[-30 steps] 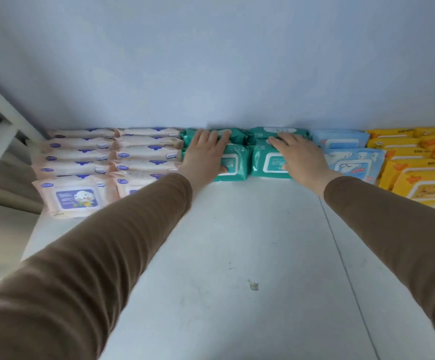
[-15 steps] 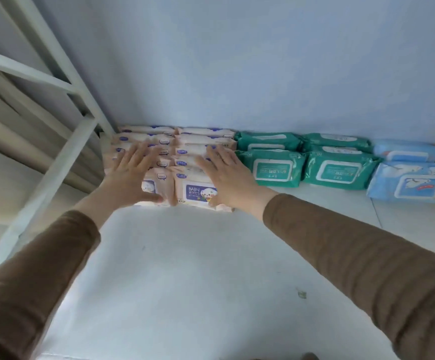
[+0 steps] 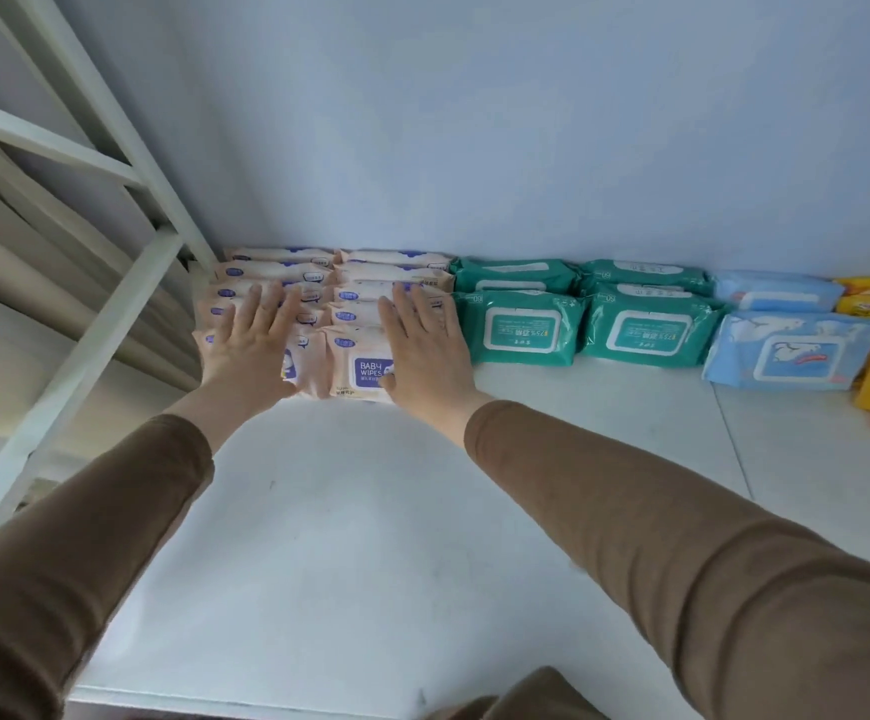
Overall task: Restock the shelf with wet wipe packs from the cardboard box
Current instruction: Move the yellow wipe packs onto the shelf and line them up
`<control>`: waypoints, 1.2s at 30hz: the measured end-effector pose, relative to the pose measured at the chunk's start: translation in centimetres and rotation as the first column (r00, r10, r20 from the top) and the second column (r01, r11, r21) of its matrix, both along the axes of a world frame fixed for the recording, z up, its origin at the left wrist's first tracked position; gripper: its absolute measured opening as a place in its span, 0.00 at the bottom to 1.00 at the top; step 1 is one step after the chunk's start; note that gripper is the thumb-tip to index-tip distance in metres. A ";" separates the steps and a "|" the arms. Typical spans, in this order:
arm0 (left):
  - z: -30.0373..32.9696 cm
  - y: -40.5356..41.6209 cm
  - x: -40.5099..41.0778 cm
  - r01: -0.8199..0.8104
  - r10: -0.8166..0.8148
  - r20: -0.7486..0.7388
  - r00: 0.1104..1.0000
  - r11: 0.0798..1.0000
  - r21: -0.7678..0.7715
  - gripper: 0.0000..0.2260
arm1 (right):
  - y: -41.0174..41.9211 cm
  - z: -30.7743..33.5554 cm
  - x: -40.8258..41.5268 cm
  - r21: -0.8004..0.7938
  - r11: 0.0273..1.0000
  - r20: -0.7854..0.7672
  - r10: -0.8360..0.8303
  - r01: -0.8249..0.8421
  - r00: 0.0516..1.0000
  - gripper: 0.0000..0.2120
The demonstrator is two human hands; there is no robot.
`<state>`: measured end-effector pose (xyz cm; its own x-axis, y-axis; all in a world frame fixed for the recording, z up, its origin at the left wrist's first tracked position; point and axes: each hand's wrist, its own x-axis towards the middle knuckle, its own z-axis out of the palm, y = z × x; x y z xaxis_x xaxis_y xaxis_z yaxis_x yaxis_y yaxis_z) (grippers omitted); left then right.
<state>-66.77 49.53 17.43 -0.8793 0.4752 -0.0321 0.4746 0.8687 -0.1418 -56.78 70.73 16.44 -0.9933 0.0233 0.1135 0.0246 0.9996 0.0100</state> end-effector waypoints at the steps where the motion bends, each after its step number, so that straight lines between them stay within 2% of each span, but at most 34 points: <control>1: 0.1 0.4 1.0 0.005 -0.005 -0.009 1.000 0.999 0.039 0.57 | 0.0 -0.2 1.1 -0.040 0.999 -0.047 0.020 -0.022 0.999 0.44; 5: 0.3 4.8 5.6 0.170 -0.161 -0.060 0.985 0.958 0.231 0.51 | 5.0 0.6 6.9 -0.194 0.979 -0.179 0.026 -0.061 0.983 0.40; 9: -0.4 13.2 10.2 0.340 -0.329 -0.085 0.940 0.901 0.268 0.47 | 15.9 0.4 14.1 -0.203 0.978 -0.191 -0.076 0.037 0.979 0.33; 13: -0.6 23.8 15.8 0.452 -0.460 -0.044 0.887 0.845 0.285 0.42 | 27.5 1.1 21.5 -0.227 0.956 -0.259 -0.243 0.185 0.935 0.29; 16: -0.4 32.3 20.3 0.534 -0.550 -0.054 0.834 0.779 0.329 0.41 | 35.9 1.7 26.9 -0.214 0.946 -0.288 -0.298 0.242 0.910 0.28; 21: 0.6 46.2 26.7 0.620 -0.636 -0.095 0.766 0.692 0.370 0.40 | 49.4 2.3 34.7 -0.189 0.932 -0.221 -0.346 0.309 0.912 0.34; 25: 0.5 56.5 31.0 0.627 -0.661 -0.067 0.747 0.669 0.400 0.42 | 59.0 2.7 38.7 -0.164 0.911 -0.108 -0.399 0.380 0.911 0.46; 27: 0.4 61.1 32.8 0.642 -0.669 -0.056 0.741 0.680 0.354 0.43 | 62.7 2.8 39.5 -0.128 0.903 0.025 -0.411 0.410 0.911 0.54; 30: -0.3 65.8 33.7 0.657 -0.664 -0.036 0.747 0.729 0.191 0.50 | 66.5 2.1 39.5 -0.053 0.927 0.213 -0.354 0.372 0.911 0.60; 32: -1.0 66.8 33.2 0.629 -0.635 0.007 0.772 0.766 0.129 0.52 | 67.5 1.1 38.9 0.008 0.945 0.237 -0.320 0.328 0.917 0.60; 36: -1.4 67.1 32.8 0.617 -0.621 0.040 0.783 0.783 0.080 0.53 | 68.0 -0.3 38.5 0.052 0.955 0.179 -0.298 0.293 0.938 0.60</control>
